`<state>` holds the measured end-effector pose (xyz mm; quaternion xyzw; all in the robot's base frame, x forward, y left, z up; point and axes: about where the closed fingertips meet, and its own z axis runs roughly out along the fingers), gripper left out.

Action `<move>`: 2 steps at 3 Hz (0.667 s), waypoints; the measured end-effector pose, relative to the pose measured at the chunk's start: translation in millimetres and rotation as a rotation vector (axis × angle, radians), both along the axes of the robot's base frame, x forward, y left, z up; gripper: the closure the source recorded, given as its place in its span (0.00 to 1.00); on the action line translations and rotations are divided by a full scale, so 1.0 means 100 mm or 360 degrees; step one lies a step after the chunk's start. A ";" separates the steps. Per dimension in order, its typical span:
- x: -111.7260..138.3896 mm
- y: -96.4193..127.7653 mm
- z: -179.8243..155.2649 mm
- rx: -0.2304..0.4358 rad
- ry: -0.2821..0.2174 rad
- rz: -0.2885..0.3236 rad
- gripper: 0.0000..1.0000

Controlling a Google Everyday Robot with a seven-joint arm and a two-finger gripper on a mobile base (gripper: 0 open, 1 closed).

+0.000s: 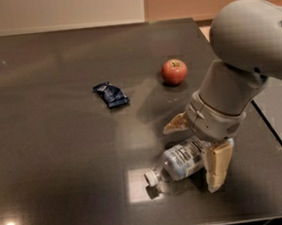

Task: Pick blue plastic bottle

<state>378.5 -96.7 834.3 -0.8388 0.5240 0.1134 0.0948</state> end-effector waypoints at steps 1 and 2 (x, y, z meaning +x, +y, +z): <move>0.00 0.02 0.02 -0.0027 0.0002 0.0019 0.39; 0.04 0.02 0.10 -0.0044 -0.0010 0.0010 0.62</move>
Offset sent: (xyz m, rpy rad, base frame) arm 0.0106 0.0001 0.0237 -0.0421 -0.0152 -0.0056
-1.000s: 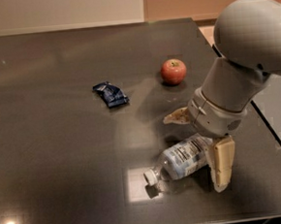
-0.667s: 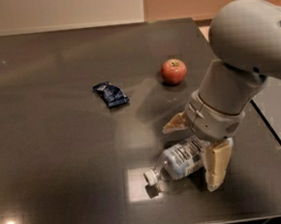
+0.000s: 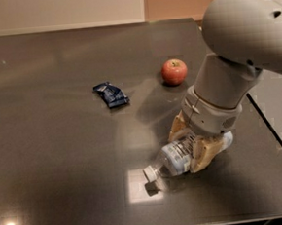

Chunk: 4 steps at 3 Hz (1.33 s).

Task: Pick blue plastic bottle

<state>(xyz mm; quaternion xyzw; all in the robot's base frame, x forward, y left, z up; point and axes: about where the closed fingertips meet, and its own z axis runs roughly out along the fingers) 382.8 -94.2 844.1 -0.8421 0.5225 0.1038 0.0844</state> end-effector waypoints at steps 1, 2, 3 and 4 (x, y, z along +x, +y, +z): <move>0.11 -0.02 0.25 0.0013 -0.0035 -0.0051 0.86; 0.20 0.00 0.62 0.0061 -0.0097 -0.0097 1.00; 0.29 0.07 1.24 0.0152 -0.0207 -0.0172 1.00; 0.29 0.07 1.24 0.0153 -0.0211 -0.0173 1.00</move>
Offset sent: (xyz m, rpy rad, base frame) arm 0.0279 -0.0022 0.1077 0.0721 -0.0928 -0.0965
